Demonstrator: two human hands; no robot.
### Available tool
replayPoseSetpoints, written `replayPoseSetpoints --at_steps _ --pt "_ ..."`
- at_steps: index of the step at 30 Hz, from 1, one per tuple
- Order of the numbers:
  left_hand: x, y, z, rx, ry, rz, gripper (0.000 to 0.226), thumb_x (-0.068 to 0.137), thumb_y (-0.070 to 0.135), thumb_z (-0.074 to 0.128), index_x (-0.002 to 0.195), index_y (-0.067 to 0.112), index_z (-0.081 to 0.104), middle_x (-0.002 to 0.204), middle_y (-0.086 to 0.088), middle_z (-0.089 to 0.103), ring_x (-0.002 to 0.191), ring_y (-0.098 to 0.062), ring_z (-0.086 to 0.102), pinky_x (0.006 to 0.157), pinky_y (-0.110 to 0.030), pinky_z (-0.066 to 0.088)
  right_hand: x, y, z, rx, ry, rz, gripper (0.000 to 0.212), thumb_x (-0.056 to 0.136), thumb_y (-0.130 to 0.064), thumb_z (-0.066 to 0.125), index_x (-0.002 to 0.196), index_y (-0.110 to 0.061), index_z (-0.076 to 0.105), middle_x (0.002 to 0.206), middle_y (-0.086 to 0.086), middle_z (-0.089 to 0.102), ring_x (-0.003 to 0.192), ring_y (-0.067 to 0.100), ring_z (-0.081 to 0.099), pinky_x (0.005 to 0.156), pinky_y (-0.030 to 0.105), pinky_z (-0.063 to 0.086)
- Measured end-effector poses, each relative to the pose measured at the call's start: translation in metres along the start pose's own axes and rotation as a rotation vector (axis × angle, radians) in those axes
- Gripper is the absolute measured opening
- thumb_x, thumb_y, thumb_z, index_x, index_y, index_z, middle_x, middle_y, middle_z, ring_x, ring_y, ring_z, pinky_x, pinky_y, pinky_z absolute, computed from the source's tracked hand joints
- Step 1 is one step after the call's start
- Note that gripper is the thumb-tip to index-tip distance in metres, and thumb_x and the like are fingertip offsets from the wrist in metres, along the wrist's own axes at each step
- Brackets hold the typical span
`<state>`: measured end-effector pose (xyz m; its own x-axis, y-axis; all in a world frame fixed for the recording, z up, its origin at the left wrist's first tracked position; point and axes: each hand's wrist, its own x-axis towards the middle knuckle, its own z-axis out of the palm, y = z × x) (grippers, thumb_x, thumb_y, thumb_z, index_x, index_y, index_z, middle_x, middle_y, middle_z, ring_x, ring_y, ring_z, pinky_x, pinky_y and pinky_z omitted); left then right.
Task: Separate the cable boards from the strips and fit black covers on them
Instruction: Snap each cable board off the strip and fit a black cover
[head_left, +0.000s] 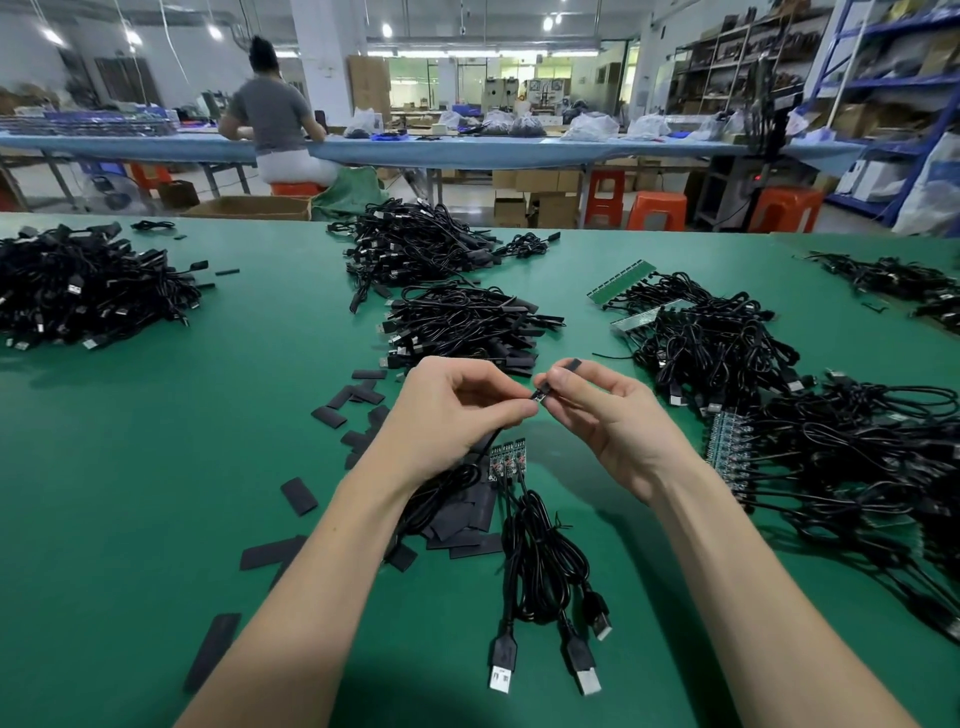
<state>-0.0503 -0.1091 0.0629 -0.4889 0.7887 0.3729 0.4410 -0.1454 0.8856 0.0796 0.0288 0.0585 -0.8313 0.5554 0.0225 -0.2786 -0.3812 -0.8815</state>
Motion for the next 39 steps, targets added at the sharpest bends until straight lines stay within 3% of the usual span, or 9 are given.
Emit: replayPoseSetpoints --at_steps 4,11,21,27,32,36,39 --pt "-0.001 0.000 0.002 0.020 0.010 0.011 0.009 0.079 0.010 0.084 0.087 0.007 0.080 0.080 -0.006 0.077 0.080 -0.030 0.074 0.082 -0.040 0.060 -0.001 -0.001 -0.001 -0.018 -0.035 0.024 0.008 0.070 -0.013 0.080 0.078 -0.013 0.080 0.094 0.014 0.076 0.081 0.015 0.073 0.072 0.017 0.057" --pt "-0.001 -0.003 0.001 -0.079 0.012 0.053 0.011 0.078 0.007 0.085 0.087 0.006 0.078 0.080 -0.008 0.077 0.076 -0.027 0.076 0.074 -0.027 0.060 -0.002 0.000 0.003 0.004 -0.061 0.031 0.006 0.072 -0.010 0.078 0.078 -0.012 0.079 0.092 0.012 0.075 0.077 0.015 0.073 0.070 0.017 0.058" --pt "-0.001 -0.006 0.002 -0.165 0.015 0.046 0.013 0.078 0.010 0.085 0.087 0.006 0.077 0.081 -0.011 0.077 0.074 -0.032 0.075 0.074 -0.032 0.062 -0.004 0.000 0.006 -0.021 -0.091 0.040 0.003 0.074 -0.011 0.076 0.074 -0.014 0.078 0.089 0.010 0.075 0.075 0.014 0.073 0.073 0.017 0.058" --pt "-0.002 -0.009 0.005 -0.132 0.010 0.035 0.012 0.077 0.012 0.086 0.085 0.010 0.077 0.081 -0.010 0.078 0.076 -0.031 0.076 0.077 -0.039 0.062 -0.005 0.002 0.004 -0.057 -0.059 0.041 0.014 0.073 -0.014 0.077 0.087 -0.009 0.074 0.091 0.013 0.075 0.073 0.013 0.072 0.070 0.017 0.058" --pt "-0.002 -0.010 0.005 -0.168 0.041 0.031 0.012 0.078 0.006 0.084 0.087 0.008 0.077 0.080 -0.010 0.077 0.073 -0.024 0.076 0.071 -0.023 0.058 -0.004 0.004 0.005 -0.070 0.037 -0.125 0.034 0.074 -0.019 0.079 0.108 -0.017 0.072 0.100 0.015 0.077 0.081 0.018 0.073 0.073 0.024 0.058" --pt "-0.001 -0.011 0.005 -0.196 0.061 0.019 0.009 0.079 0.003 0.082 0.085 0.005 0.077 0.077 -0.013 0.076 0.070 -0.022 0.075 0.069 -0.022 0.057 -0.004 0.006 0.010 -0.018 0.087 -0.160 0.020 0.071 -0.017 0.081 0.091 -0.017 0.081 0.100 0.017 0.077 0.082 0.021 0.072 0.075 0.025 0.059" --pt "-0.002 -0.011 0.005 -0.191 0.048 0.020 0.008 0.079 0.005 0.083 0.085 0.008 0.078 0.078 -0.012 0.077 0.072 -0.023 0.075 0.070 -0.022 0.057 -0.003 0.008 0.013 0.036 0.101 -0.127 0.022 0.068 -0.015 0.082 0.090 -0.016 0.082 0.100 0.018 0.076 0.084 0.022 0.072 0.075 0.025 0.059"
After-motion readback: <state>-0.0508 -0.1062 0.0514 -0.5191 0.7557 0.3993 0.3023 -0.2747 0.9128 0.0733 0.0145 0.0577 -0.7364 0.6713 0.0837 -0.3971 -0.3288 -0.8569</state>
